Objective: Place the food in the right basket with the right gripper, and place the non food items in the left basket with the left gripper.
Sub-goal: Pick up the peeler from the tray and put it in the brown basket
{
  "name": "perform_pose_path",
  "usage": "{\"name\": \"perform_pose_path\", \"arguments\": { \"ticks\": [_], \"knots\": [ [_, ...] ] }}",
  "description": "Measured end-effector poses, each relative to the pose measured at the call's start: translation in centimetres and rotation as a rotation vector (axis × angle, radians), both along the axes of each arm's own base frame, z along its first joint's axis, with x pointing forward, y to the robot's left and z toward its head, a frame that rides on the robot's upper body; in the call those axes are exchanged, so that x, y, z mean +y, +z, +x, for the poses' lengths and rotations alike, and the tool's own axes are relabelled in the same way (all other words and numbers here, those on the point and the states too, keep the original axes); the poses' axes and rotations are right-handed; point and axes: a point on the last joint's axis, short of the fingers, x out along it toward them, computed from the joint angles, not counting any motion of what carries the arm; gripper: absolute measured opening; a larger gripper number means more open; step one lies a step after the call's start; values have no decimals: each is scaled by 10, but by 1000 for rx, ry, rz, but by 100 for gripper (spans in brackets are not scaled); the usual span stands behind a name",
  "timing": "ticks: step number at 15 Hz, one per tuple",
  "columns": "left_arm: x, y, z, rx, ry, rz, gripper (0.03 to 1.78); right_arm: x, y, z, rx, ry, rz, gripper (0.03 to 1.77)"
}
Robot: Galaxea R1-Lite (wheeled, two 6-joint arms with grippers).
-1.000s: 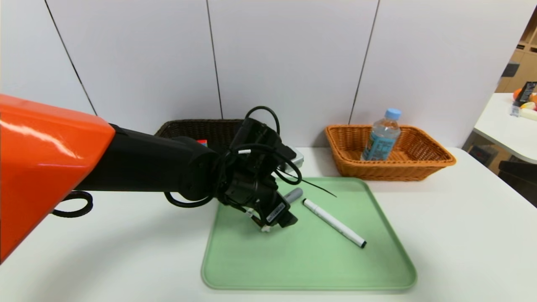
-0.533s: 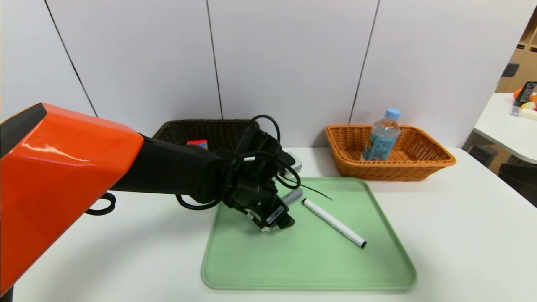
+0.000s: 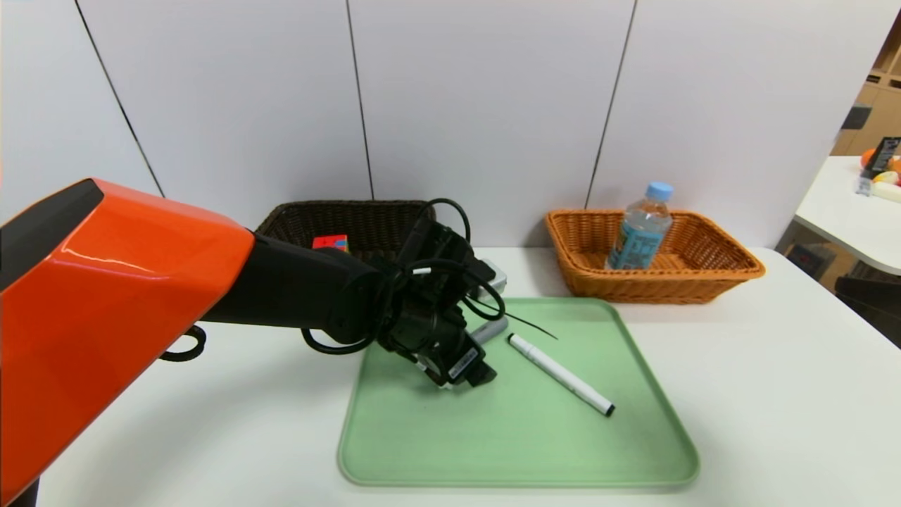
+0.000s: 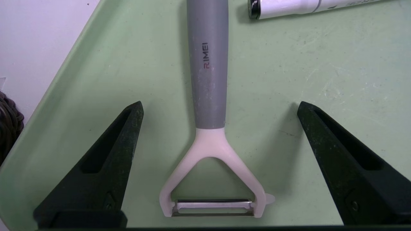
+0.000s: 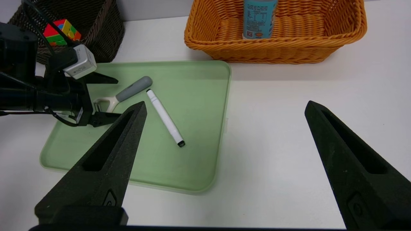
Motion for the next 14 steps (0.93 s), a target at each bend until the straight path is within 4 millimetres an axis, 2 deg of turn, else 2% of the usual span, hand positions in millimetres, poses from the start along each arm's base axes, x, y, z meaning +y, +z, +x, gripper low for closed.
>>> {"name": "perform_pose_path", "arguments": {
  "ticks": [14],
  "knots": [
    [-1, -1, 0, 49, 64, -42, 169, 1, 0, 3, 5, 16, 4, 170]
  ]
}}
